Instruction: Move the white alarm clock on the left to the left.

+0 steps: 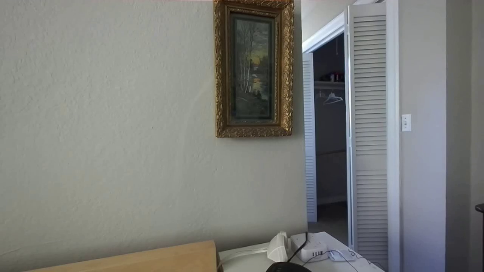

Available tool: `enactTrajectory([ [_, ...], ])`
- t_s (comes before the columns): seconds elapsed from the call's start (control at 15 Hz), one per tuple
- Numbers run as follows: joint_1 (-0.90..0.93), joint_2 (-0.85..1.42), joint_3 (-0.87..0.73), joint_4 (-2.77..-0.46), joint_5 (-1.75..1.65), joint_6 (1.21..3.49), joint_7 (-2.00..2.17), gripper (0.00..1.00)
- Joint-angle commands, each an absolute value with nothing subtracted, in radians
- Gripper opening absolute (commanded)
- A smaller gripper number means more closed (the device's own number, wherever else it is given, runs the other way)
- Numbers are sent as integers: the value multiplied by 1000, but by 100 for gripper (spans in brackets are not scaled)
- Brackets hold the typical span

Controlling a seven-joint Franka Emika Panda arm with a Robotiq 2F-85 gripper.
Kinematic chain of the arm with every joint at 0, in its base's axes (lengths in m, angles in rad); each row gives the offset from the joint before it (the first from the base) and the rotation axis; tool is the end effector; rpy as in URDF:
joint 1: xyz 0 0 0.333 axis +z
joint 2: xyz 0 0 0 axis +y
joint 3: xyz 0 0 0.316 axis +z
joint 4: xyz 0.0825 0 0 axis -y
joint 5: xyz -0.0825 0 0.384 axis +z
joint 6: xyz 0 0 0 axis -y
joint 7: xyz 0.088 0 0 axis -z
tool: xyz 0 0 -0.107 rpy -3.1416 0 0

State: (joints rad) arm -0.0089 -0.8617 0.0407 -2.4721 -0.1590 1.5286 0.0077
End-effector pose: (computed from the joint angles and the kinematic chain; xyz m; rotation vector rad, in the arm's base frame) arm 0.2801 -0.0057 0.5565 2.9483 0.0125 -0.1178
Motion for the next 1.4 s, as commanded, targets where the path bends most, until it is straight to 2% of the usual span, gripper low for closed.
enactTrajectory([
  [0.0,-14,-755,73,-2511,-124,1711,149,100],
  [0.6,-4,-361,169,-2417,-19,2087,437,100],
  [0.8,-19,-277,187,-2410,-49,2323,544,100],
  [0.87,-3,-337,165,-2439,-43,2227,473,100],
  [1.33,-19,-259,178,-2427,-90,2365,545,100],
])
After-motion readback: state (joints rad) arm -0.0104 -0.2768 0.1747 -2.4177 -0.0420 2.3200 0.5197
